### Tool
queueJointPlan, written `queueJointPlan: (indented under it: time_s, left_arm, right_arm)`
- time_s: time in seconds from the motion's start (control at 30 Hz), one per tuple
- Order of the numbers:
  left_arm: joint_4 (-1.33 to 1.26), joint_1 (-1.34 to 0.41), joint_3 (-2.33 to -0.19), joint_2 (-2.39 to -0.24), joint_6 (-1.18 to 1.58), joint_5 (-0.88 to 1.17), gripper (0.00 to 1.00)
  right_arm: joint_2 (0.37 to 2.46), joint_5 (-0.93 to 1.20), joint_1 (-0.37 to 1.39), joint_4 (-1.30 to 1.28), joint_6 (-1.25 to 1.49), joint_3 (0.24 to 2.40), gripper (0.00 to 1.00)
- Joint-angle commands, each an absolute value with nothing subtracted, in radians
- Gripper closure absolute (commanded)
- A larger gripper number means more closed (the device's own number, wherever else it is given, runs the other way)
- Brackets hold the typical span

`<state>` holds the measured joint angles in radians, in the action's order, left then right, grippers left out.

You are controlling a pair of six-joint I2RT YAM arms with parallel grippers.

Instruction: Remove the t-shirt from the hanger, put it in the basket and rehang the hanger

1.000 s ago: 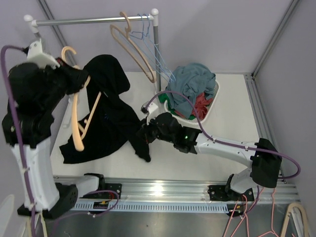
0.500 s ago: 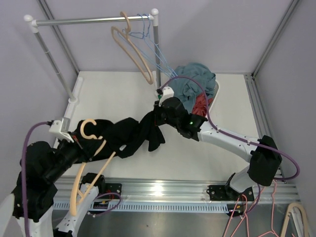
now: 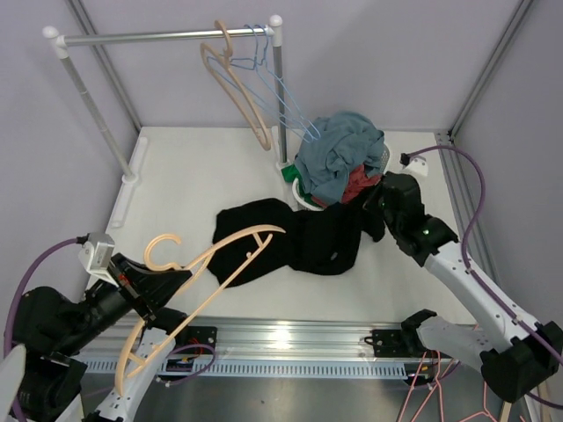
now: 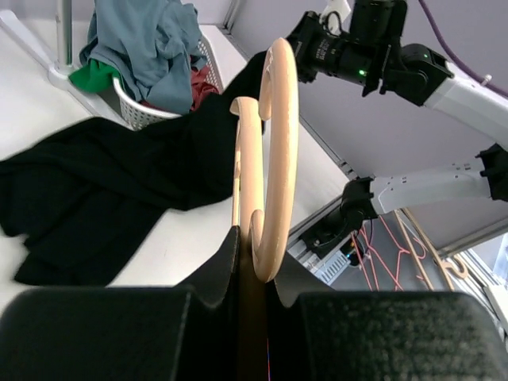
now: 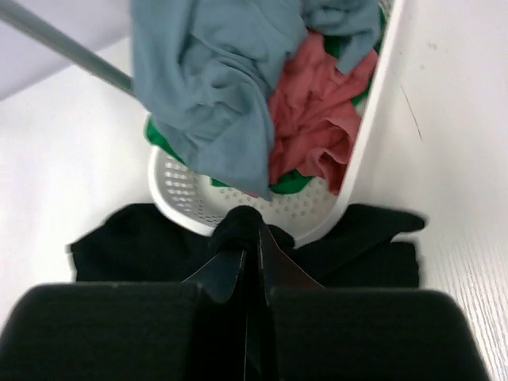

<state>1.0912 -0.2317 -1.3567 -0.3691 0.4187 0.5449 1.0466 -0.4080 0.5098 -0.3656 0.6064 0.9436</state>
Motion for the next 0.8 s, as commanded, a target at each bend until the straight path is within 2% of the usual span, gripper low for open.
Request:
queueJointPlan:
  time_s: [0.0, 0.17, 0.3, 0.4, 0.57, 0.77]
  left_arm:
    - [1.043, -0.239, -1.371, -0.379, 0.436, 0.536, 0.99]
    - [1.074, -0.239, -1.345, -0.393, 0.430, 0.326, 0.99]
    - [1.051, -0.239, -1.284, -0.431, 0.402, 0.250, 0.99]
    - [1.037, -0.239, -1.264, -0.494, 0.394, 0.233, 1.00]
    - [0.973, -0.239, -1.247, -0.531, 0.393, 0.241, 0.99]
    - [0.959, -0.239, -1.270, -0.568, 0.368, 0.178, 0.99]
  right_arm:
    - [0.973, -0.339, 0.505, -0.274, 0.540, 1.012, 1.00]
    - [0.985, -0.128, 0.506, -0.140, 0.395, 1.256, 1.00]
    - [1.053, -0.014, 0.505, 0.104, 0.252, 1.373, 1.00]
    - [1.138, 0.040, 0.502, 0.138, 0.164, 1.555, 1.00]
    - [1.347, 0.064, 0.500, 0.210, 0.075, 1.807, 1.00]
    - [1.573, -0.030, 0.476, 0.273, 0.040, 2.064, 1.00]
